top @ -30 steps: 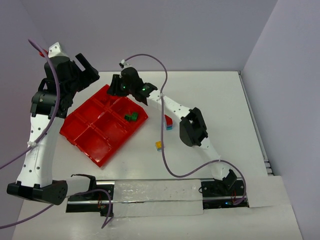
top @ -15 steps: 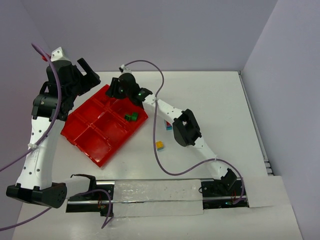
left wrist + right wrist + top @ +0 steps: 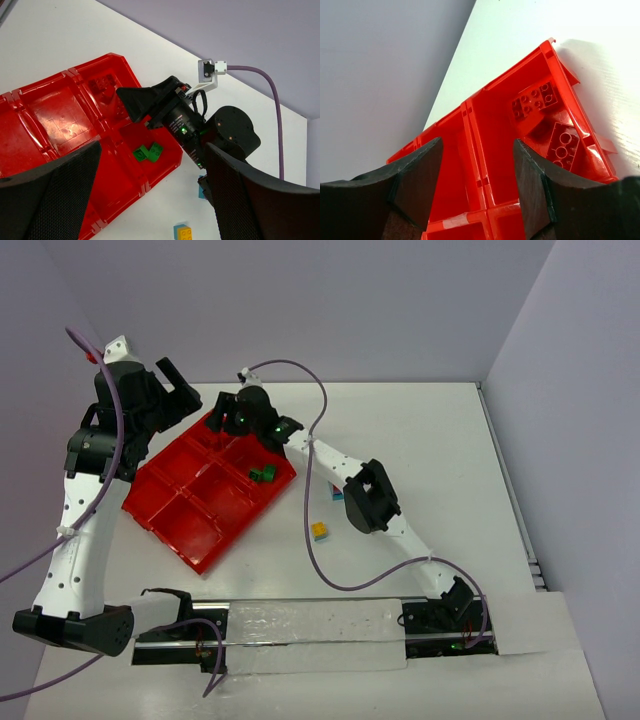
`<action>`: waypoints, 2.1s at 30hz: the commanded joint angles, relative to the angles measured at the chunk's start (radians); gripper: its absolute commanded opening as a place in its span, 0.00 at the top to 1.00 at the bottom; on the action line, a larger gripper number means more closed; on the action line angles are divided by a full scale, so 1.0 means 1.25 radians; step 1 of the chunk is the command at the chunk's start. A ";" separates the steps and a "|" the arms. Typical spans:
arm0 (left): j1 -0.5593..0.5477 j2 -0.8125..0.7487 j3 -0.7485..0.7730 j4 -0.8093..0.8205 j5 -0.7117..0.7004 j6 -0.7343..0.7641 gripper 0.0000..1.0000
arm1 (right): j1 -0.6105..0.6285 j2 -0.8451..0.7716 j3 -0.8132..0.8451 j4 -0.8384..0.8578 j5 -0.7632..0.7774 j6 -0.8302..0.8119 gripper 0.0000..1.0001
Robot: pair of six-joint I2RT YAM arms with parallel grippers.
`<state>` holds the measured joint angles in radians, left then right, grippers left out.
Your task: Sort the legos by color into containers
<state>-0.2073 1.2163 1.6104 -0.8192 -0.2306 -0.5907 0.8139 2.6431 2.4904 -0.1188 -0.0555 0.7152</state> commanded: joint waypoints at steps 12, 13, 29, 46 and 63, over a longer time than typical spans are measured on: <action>0.003 0.008 -0.012 0.044 0.018 0.009 0.09 | -0.114 -0.570 -0.406 -0.264 0.146 -0.151 0.25; 0.003 0.013 -0.016 0.049 0.024 0.009 0.09 | -0.125 -0.659 -0.518 -0.282 0.178 -0.163 0.24; -0.001 0.027 -0.078 0.108 0.101 -0.020 0.09 | -0.149 -0.926 -1.000 -0.349 0.209 -0.217 0.16; -0.006 0.056 -0.079 0.118 0.120 -0.010 0.09 | -0.125 -0.754 -0.955 -0.299 0.228 -0.212 0.23; -0.006 0.063 -0.072 0.117 0.122 -0.006 0.09 | -0.126 -0.708 -0.942 -0.276 0.229 -0.210 0.48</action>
<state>-0.2104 1.2910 1.5024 -0.7208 -0.0959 -0.6089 0.6525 1.7506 1.2594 -0.5060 0.2108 0.4526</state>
